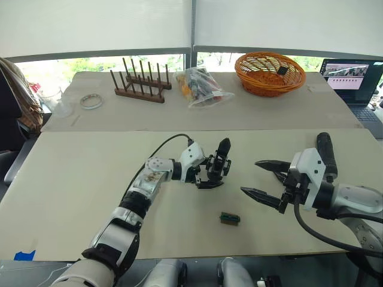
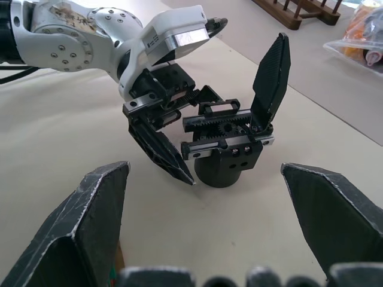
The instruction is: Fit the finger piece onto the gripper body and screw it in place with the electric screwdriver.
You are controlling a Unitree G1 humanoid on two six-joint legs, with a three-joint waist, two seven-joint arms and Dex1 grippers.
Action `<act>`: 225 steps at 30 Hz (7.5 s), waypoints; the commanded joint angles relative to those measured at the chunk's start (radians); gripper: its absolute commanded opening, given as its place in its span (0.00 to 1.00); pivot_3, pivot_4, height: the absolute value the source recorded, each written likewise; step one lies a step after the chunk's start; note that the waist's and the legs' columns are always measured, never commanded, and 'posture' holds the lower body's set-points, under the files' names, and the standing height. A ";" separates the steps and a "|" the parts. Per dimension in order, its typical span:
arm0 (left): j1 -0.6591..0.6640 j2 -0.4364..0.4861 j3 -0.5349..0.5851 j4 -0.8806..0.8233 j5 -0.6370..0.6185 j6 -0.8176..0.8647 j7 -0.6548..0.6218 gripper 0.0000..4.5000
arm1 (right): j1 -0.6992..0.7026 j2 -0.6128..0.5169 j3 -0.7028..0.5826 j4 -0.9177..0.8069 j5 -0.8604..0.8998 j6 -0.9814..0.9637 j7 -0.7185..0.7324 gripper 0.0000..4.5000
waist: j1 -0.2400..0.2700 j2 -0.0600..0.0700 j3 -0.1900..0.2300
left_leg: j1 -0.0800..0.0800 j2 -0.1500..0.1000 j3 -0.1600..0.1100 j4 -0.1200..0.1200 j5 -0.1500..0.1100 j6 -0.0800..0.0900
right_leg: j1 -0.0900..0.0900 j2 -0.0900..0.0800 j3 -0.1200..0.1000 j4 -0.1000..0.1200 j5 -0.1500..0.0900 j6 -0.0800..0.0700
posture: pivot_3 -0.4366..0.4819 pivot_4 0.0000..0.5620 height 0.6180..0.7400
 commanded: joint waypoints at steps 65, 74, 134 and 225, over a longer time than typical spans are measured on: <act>0.077 0.560 0.217 -1.048 -0.478 0.641 -0.231 1.00 | -0.880 -0.226 0.710 1.093 -0.543 0.134 0.613 1.00 | -0.047 0.002 0.001 | 0.000 0.002 0.003 0.000 0.000 0.001 | -0.003 -0.002 0.003 0.007 -0.001 -0.001 | 0.48 0.27 1.00; 0.093 0.580 0.215 -1.067 -0.484 0.628 -0.204 1.00 | -0.948 -0.127 0.796 1.293 -0.717 0.003 0.671 0.66 | -0.042 0.002 0.001 | 0.000 0.002 0.002 0.000 0.000 0.000 | -0.004 0.000 0.002 0.007 -0.001 -0.001 | 0.48 0.27 1.00; -0.096 -0.112 0.505 -0.816 -0.778 0.943 0.877 0.50 | -0.676 0.327 0.221 0.174 -0.313 0.151 -0.150 0.25 | -0.033 0.005 0.003 | 0.001 -0.001 0.000 0.001 0.002 -0.004 | -0.005 0.003 0.002 0.015 -0.001 -0.001 | 0.48 0.27 1.00; -0.066 0.055 -0.029 0.046 0.079 -0.130 0.001 1.00 | -0.598 -0.004 0.222 0.395 0.003 0.059 0.445 0.07 | -0.028 0.004 0.004 | -0.015 -0.002 0.000 0.009 0.002 0.000 | -0.017 -0.003 -0.001 0.015 -0.001 -0.001 | 0.48 0.27 1.00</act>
